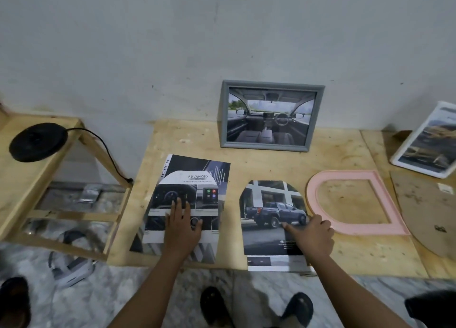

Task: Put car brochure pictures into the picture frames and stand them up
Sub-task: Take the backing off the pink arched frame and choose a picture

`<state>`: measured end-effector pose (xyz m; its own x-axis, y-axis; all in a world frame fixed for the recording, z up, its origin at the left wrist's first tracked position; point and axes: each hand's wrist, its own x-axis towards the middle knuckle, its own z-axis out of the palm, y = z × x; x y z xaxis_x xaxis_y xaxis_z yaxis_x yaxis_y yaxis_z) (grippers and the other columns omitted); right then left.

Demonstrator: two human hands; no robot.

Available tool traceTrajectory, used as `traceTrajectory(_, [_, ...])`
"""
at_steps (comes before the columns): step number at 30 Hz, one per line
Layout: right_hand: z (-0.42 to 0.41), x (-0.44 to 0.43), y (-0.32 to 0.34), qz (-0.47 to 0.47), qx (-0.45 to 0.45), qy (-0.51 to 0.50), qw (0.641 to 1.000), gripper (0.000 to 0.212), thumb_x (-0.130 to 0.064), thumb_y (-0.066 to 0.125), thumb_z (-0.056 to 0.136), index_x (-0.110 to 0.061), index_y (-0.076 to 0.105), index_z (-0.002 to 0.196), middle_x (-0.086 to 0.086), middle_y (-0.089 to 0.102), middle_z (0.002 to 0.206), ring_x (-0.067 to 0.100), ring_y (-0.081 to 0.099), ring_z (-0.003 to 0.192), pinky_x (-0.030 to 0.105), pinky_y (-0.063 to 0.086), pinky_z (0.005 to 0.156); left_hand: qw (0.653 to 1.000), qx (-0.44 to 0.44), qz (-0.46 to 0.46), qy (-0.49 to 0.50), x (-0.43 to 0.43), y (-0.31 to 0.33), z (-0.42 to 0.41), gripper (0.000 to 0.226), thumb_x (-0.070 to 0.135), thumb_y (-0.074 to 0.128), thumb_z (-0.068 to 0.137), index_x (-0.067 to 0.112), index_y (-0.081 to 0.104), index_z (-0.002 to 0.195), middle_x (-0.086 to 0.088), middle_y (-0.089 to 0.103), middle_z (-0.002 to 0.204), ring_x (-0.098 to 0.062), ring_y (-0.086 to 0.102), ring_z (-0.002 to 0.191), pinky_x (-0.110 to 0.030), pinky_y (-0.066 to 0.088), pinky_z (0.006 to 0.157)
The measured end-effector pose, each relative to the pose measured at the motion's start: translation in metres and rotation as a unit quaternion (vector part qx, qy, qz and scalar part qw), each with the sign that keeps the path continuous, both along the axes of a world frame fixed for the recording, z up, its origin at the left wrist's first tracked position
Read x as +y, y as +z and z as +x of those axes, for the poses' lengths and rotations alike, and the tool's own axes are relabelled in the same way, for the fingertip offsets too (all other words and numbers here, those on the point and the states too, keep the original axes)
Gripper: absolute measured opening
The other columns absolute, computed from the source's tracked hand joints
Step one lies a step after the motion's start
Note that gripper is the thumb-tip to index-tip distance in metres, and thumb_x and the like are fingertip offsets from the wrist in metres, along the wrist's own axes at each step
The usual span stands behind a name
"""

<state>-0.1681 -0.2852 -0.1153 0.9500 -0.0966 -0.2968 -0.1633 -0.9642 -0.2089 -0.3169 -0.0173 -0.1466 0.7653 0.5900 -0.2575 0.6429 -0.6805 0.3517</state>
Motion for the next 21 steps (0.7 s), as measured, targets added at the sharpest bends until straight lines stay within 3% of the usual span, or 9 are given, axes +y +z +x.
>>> traceTrajectory(3, [0.005, -0.003, -0.001, 0.041, 0.027, -0.03, 0.998, 0.084, -0.067, 0.072, 0.06, -0.008, 0.043, 0.113, 0.015, 0.049, 0.114, 0.035, 0.047, 0.111, 0.043, 0.045, 0.086, 1.0, -0.024, 0.004, 0.02, -0.008, 0.003, 0.002, 0.064, 0.038, 0.045, 0.095, 0.01, 0.023, 0.148, -0.011, 0.011, 0.157, -0.026, 0.006, 0.145, -0.041, 0.012, 0.118])
traceTrajectory(6, [0.01, -0.006, -0.003, 0.082, 0.037, -0.062, 0.994, 0.078, -0.061, 0.079, 0.055, -0.01, 0.047, 0.104, 0.012, 0.055, 0.104, 0.033, 0.053, 0.102, 0.047, 0.049, 0.084, 0.999, -0.039, 0.013, 0.029, -0.013, 0.004, 0.002, 0.059, 0.034, 0.045, 0.095, 0.009, 0.028, 0.146, -0.013, 0.02, 0.155, -0.027, 0.015, 0.143, -0.042, 0.017, 0.117])
traceTrajectory(10, [0.009, -0.009, -0.004, 0.18, 0.028, -0.048, 0.982, 0.054, -0.031, 0.08, 0.069, -0.009, 0.047, 0.105, 0.015, 0.056, 0.107, 0.034, 0.056, 0.096, 0.048, 0.049, 0.082, 0.998, -0.043, 0.015, 0.031, -0.017, -0.001, 0.0, 0.058, 0.034, 0.04, 0.097, 0.008, 0.028, 0.146, -0.013, 0.02, 0.155, -0.028, 0.014, 0.144, -0.045, 0.014, 0.117])
traceTrajectory(16, [0.01, -0.011, -0.003, 0.233, 0.039, -0.033, 0.971, 0.034, -0.016, 0.069, 0.081, -0.011, 0.042, 0.101, 0.01, 0.057, 0.098, 0.03, 0.056, 0.089, 0.045, 0.05, 0.078, 0.999, -0.007, 0.035, 0.005, -0.018, -0.009, -0.004, 0.097, 0.072, 0.002, 0.071, 0.018, 0.014, 0.15, -0.006, 0.005, 0.158, -0.024, -0.002, 0.146, -0.044, -0.008, 0.114])
traceTrajectory(19, [0.012, -0.013, -0.001, 0.244, 0.043, -0.033, 0.968, 0.032, -0.013, 0.068, 0.082, -0.01, 0.042, 0.102, 0.009, 0.056, 0.093, 0.029, 0.056, 0.087, 0.043, 0.05, 0.077, 0.999, -0.015, 0.031, -0.025, -0.018, -0.011, -0.01, 0.106, 0.086, 0.001, 0.064, 0.023, 0.003, 0.149, 0.001, -0.008, 0.157, -0.019, -0.014, 0.144, -0.046, -0.016, 0.11])
traceTrajectory(21, [0.013, -0.013, 0.001, 0.247, 0.046, -0.032, 0.967, 0.032, -0.013, 0.067, 0.082, -0.011, 0.042, 0.102, 0.008, 0.055, 0.092, 0.029, 0.056, 0.086, 0.043, 0.05, 0.077, 0.996, -0.048, 0.031, -0.069, -0.017, -0.013, -0.014, 0.104, 0.089, 0.002, 0.067, 0.023, 0.005, 0.147, 0.003, -0.007, 0.155, -0.018, -0.012, 0.143, -0.048, -0.011, 0.112])
